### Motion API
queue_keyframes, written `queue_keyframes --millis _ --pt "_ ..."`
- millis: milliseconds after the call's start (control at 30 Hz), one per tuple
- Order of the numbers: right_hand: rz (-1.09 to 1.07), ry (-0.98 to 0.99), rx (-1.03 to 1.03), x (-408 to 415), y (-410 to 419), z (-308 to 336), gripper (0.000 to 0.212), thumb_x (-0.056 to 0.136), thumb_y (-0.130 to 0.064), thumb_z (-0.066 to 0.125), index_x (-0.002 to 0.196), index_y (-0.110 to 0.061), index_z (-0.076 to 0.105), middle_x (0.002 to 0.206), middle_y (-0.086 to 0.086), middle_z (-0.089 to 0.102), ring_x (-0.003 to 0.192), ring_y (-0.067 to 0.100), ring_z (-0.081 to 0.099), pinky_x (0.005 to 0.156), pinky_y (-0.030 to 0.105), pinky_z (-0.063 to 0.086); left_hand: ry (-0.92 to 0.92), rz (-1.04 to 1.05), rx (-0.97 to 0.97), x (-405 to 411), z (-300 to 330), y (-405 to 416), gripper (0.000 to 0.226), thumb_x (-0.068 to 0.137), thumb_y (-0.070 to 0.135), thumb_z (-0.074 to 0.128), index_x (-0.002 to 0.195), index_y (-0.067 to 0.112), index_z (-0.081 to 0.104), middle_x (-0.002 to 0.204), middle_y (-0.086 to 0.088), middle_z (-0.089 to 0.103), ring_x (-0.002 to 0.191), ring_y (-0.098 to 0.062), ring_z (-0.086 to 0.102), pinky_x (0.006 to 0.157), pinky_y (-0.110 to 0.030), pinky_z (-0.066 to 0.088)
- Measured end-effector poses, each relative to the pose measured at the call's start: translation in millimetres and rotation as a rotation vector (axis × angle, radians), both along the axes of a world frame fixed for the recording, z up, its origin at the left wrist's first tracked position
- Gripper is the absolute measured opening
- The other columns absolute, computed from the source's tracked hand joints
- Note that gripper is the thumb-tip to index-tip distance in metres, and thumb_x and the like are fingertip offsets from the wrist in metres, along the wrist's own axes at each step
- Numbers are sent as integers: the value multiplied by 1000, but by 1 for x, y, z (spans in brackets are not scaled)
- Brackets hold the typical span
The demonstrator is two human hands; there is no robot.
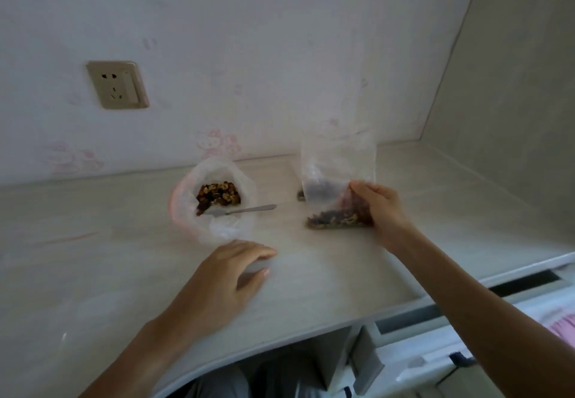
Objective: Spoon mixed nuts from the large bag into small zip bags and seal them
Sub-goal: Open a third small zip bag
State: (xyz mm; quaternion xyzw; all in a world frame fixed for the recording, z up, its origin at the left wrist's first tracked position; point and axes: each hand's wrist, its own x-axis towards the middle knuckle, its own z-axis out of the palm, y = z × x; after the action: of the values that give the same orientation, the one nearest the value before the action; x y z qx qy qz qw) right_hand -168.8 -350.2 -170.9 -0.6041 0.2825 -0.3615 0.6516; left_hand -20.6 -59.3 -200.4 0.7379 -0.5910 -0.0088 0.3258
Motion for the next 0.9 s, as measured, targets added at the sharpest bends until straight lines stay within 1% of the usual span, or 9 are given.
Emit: queue_keyframes --millis 100,167,333,467,533,633,700,800,900 --pt "-18 37 -42 23 -14 0 33 97 -12 65 65 -10 76 62 10 71 56 19 67 58 23 54 -21 -3 10 0 1 -1 25 99 31 68 123 34 72 124 29 63 124 15 50 108 -5 32" --pt "-23 49 -46 39 -23 3 27 95 -11 67 69 -8 75 57 11 67 52 23 64 55 28 53 -23 -4 1 0 1 -1 24 98 30 70 121 34 74 122 29 65 124 14 51 107 -5 33" --pt "-99 106 -15 66 -44 -1 16 91 -15 74 78 -7 78 70 15 73 69 30 68 77 47 57 -87 -27 -18 2 -2 -3 26 98 48 61 115 35 76 121 30 66 123 13 53 106 -6 33" --pt "-82 175 -21 73 -52 1 22 90 -23 76 82 -3 79 75 13 76 71 26 68 71 39 58 -105 -28 -24 4 -5 -4 25 99 51 59 114 38 74 122 32 65 124 11 54 108 -5 31" --pt "-121 237 -124 72 -54 5 34 90 -32 77 82 0 73 69 8 72 64 19 62 57 30 52 -103 -25 -34 3 -5 -3 26 100 52 58 115 38 74 122 32 65 125 11 55 108 -7 33" --pt "-323 366 -435 61 -49 15 34 90 -39 76 108 -11 69 92 2 67 83 17 62 77 31 52 -80 -29 -56 1 -4 -1 28 100 52 57 116 37 74 120 29 67 122 10 57 106 -16 43" --pt "-373 305 -554 55 -33 22 32 93 -32 72 118 -13 65 99 0 65 85 13 62 81 29 52 -41 -28 -84 -2 0 0 27 99 49 59 115 34 75 116 27 68 114 8 61 99 -20 49" --pt "-233 170 -644 50 12 30 9 94 -18 68 103 -20 67 85 -6 66 74 5 62 67 25 49 27 -19 -157 -5 10 5 24 99 44 64 114 29 75 111 24 70 106 5 66 92 -19 52" --pt "24 83 -668 46 67 28 12 95 -14 69 103 -21 66 78 -4 67 67 13 65 63 31 55 92 19 -253 -2 26 20 23 97 40 67 114 26 75 106 23 73 97 -1 71 84 -17 55"
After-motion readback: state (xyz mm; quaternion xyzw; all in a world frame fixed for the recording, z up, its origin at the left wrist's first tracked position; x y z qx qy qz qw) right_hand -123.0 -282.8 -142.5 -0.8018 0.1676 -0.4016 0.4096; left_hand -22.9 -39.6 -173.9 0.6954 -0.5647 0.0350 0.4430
